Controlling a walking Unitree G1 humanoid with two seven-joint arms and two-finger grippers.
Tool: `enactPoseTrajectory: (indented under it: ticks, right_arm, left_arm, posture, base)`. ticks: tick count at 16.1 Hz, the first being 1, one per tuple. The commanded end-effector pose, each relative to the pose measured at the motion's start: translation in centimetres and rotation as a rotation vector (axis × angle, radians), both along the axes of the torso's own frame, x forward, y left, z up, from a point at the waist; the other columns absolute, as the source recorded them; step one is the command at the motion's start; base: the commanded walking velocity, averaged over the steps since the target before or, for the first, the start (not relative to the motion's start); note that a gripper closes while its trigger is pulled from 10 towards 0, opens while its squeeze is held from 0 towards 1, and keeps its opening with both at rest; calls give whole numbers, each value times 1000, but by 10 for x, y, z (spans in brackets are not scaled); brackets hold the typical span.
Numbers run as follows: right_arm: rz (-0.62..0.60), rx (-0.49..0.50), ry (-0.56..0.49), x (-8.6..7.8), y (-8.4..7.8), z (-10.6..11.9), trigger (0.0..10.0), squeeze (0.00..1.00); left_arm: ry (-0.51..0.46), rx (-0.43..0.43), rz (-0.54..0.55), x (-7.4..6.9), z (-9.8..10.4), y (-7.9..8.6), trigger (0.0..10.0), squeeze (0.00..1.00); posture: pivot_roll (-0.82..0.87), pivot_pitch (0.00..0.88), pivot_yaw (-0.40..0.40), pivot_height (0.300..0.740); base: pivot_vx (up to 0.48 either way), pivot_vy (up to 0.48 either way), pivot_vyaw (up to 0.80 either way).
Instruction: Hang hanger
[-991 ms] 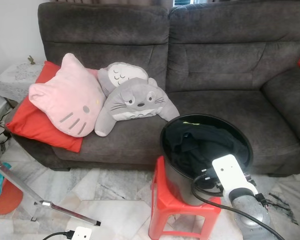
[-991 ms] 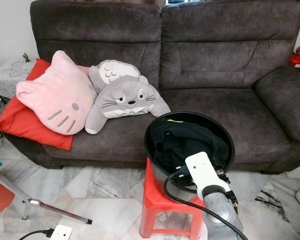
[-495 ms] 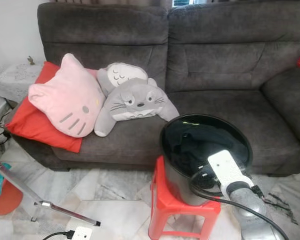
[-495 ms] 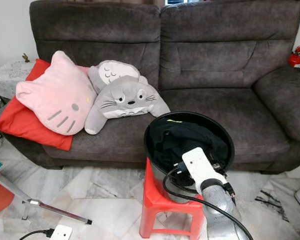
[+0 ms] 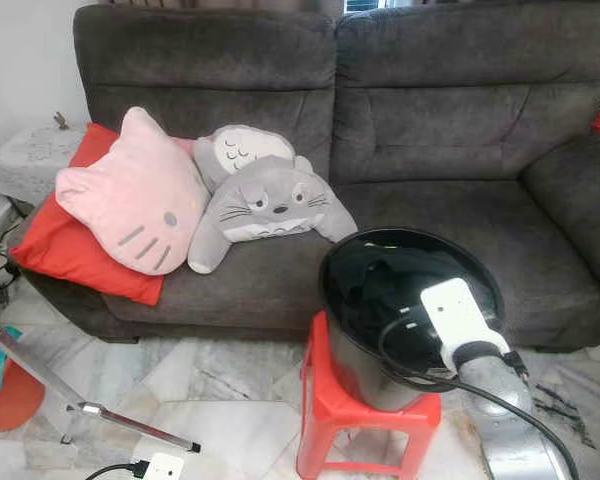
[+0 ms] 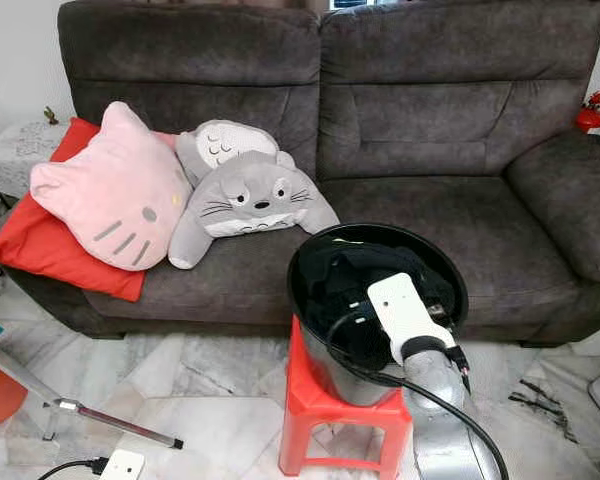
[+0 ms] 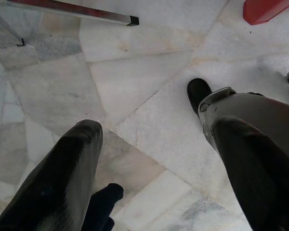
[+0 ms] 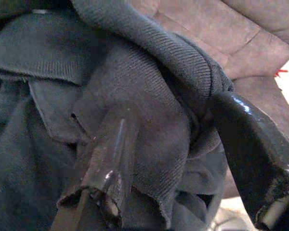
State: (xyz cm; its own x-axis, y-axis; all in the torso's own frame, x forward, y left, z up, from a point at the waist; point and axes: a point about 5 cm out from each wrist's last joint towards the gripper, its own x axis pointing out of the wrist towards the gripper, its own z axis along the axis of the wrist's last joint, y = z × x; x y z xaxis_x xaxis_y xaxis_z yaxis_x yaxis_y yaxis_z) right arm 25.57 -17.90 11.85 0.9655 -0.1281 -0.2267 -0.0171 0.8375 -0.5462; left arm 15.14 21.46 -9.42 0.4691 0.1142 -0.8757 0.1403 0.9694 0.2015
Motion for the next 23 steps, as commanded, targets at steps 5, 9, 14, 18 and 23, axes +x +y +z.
enactPoseTrajectory:
  ticks: [5, 9, 14, 18, 23]
  right_arm:
    - [76, 20, 100, -4, 11, -12, 10000, 0]
    - [78, 19, 136, -15, 9, -10, 10000, 0]
    - [32, -27, 201, -27, -1, -9, 10000, 0]
    - [-37, -42, 196, -31, -9, -10, 10000, 0]
    - [-131, -59, 147, -31, -18, -7, 10000, 0]
  left_arm:
    - [14, 1, 0, -4, -2, -1, 10000, 0]
    - [13, 0, 1, -3, -1, -1, 10000, 0]
    - [13, -1, -1, -2, -1, -1, 10000, 0]
    - [12, 0, -3, -2, -1, -1, 10000, 0]
    - [14, 1, -4, -2, -1, -1, 10000, 0]
  posture:
    - [-206, 0, 23, 740]
    - [-213, 0, 24, 740]
    - [-214, 0, 22, 740]
    - [-219, 0, 26, 740]
    - [-218, 0, 25, 740]
  base:
    - [0, 0, 0]
    - [0, 0, 0]
    - [0, 0, 0]
    - [0, 0, 0]
    - [0, 0, 0]
